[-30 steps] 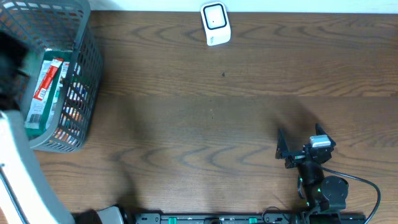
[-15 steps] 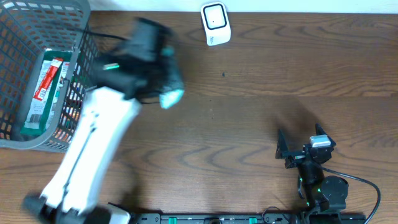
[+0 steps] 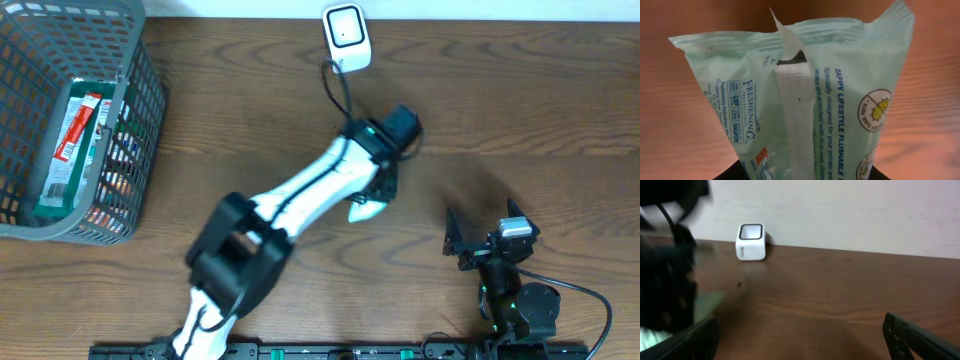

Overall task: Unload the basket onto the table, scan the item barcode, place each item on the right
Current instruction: 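Lift the wipes pack out and carry it toward the white scanner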

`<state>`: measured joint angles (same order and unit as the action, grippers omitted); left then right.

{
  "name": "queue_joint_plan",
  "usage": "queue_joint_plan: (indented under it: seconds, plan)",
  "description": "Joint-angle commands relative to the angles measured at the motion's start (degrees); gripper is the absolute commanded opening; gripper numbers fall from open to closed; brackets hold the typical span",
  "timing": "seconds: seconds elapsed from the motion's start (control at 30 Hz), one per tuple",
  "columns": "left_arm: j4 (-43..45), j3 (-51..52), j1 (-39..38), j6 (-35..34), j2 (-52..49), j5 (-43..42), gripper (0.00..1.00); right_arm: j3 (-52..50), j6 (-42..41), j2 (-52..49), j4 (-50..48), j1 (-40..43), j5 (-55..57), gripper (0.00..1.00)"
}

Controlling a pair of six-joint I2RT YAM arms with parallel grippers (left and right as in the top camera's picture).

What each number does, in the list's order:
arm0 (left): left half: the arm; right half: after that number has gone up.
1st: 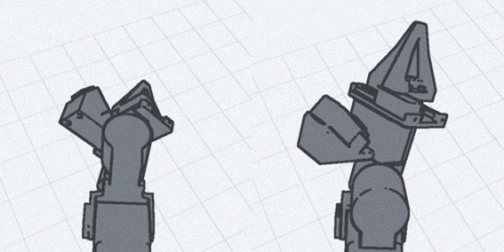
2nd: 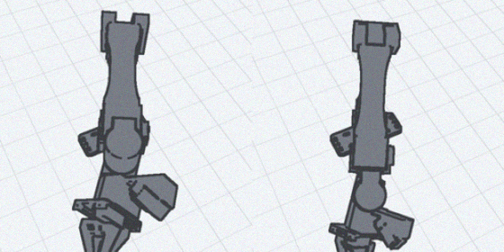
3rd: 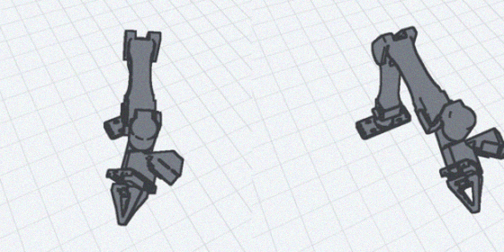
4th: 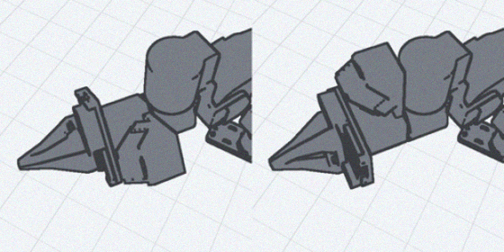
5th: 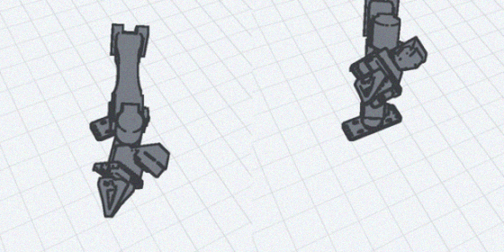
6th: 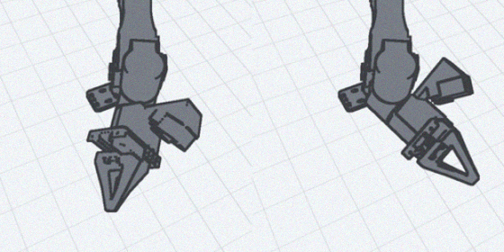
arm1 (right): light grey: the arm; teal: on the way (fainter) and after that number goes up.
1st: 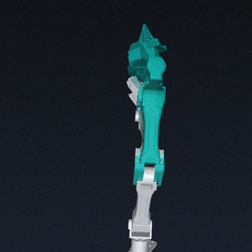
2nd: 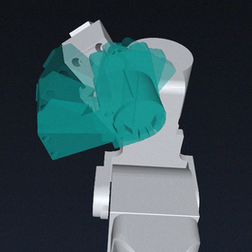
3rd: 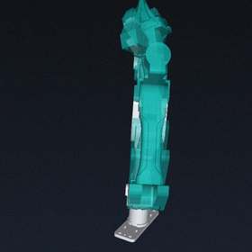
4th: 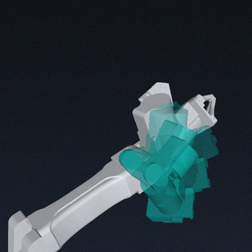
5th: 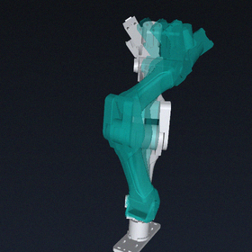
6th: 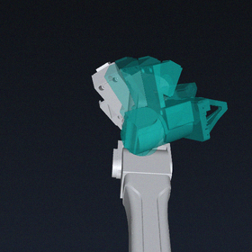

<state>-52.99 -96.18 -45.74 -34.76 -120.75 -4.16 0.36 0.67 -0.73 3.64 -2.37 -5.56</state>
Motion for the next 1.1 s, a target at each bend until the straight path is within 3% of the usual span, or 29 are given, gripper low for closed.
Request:
queue_joint_plan:
  seconds: [0.0,1.0,1.07]
  plan:
    - [0.5,-0.3,-0.9,-0.7,-3.1,0.7,0.37,0.0,0.2,0.1,0.2,-0.7,0.1,0.99]
    - [6.0,4.1,-2.8,-0.7,-5.9,0.7,0.41,0.0,0.2,0.1,0.2,-0.7,0.1,0.99]
    - [6.0,4.1,-2.8,-0.7,-5.9,0.7,0.53,0.0,0.2,0.1,0.2,-0.7,0.1,0.99]
